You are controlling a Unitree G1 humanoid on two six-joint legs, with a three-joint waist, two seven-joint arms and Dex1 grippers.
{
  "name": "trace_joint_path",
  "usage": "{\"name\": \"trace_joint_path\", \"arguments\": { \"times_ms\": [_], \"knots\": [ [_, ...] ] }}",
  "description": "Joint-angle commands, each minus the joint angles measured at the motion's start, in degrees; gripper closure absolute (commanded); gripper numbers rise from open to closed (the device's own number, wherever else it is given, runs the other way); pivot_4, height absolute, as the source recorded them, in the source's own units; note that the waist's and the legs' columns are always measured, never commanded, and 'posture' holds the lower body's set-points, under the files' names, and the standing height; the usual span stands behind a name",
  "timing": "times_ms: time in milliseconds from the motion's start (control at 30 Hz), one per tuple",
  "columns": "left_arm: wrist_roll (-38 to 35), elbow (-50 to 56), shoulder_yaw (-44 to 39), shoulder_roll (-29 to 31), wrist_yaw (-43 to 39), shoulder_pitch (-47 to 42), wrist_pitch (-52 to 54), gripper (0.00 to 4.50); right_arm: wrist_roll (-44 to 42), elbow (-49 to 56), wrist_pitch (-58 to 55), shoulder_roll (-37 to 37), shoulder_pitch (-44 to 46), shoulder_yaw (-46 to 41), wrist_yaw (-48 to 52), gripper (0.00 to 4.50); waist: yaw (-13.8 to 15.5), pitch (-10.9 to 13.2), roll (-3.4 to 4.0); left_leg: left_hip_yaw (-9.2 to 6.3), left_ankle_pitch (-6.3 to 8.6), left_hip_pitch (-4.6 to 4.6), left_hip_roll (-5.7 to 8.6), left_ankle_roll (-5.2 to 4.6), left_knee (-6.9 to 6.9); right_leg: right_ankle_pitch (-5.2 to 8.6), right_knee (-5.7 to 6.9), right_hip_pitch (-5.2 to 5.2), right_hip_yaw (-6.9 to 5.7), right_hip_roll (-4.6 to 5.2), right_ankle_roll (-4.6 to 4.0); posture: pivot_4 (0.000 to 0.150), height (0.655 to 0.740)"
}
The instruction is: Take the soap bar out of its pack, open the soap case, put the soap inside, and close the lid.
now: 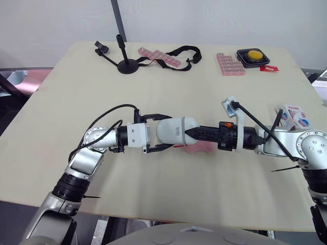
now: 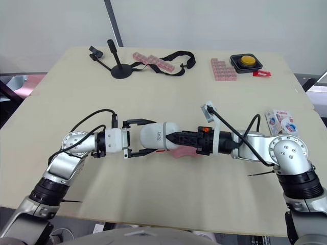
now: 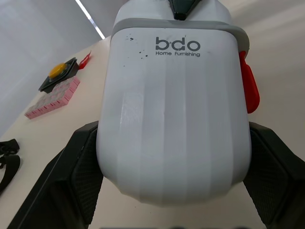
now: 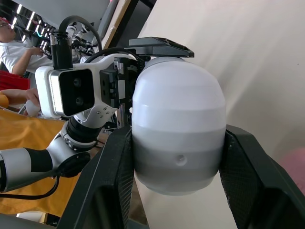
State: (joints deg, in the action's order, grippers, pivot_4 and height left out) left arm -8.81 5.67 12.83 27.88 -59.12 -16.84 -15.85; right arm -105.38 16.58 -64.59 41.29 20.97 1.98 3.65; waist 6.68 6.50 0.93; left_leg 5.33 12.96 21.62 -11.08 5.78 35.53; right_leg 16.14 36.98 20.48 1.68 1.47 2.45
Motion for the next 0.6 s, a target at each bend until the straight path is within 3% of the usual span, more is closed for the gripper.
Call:
{"name": "trace_joint_path", "arguments": {
  "times_ms": [33,600],
  "knots": [
    [-0.76,1.32,-0.19,0.08,0.46,-0.64,-0.18,1.02,-3.37,0.82,0.72,0.3,1.26,-0.23,0.75,2.5,0.0,0.0,0.0,0.0,0.0,0.0,0.0,0.0,0.0,0.0,0.0,0.0,0.0,0.0,0.0,0.15,0.7395],
    [-1.66,1.16,-0.46,0.83,0.33,-0.24,0.3,1.02,-7.62,-2.15,-1.3,4.69,-0.8,-2.26,7.02,2.5,0.42,0.0,0.0,0.0,0.0,0.02,0.01,0.0,0.02,0.0,0.02,0.01,0.0,-0.01,0.0,0.15,0.7395]
  ]
}}
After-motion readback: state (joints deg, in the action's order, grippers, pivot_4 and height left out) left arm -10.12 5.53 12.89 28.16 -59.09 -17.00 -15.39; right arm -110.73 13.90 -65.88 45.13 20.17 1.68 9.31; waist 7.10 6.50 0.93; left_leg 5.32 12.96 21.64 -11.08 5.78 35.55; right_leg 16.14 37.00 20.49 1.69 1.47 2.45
